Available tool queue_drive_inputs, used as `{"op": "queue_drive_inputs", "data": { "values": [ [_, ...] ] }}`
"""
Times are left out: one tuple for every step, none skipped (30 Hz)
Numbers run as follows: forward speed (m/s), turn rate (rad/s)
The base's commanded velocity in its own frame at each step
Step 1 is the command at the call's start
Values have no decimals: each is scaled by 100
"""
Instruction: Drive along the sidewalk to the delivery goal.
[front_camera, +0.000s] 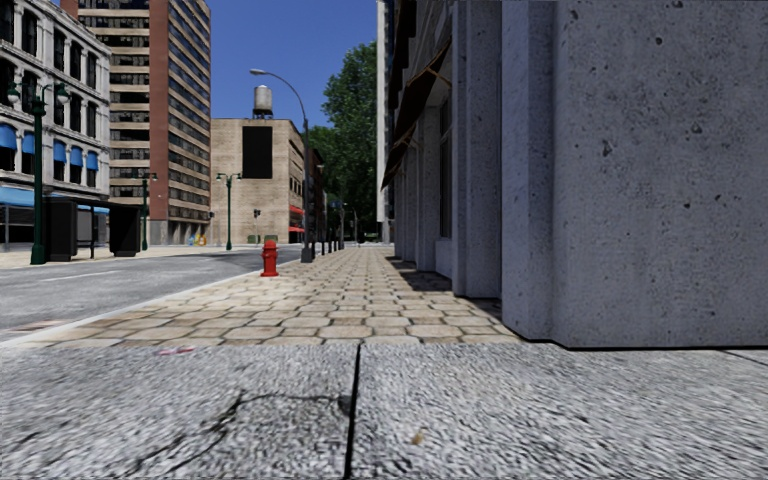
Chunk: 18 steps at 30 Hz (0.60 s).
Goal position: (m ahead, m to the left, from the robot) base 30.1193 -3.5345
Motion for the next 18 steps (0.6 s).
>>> {"op": "queue_drive_inputs", "data": {
  "values": [
    [200,25],
    [200,25],
    [200,0],
    [200,0],
    [200,0],
    [200,0],
    [200,0],
    [200,0],
    [200,0],
    [200,0],
    [200,0],
    [200,0],
    [200,0],
    [200,0],
    [200,0],
    [200,0],
    [200,0],
    [200,0]
  ]
}}
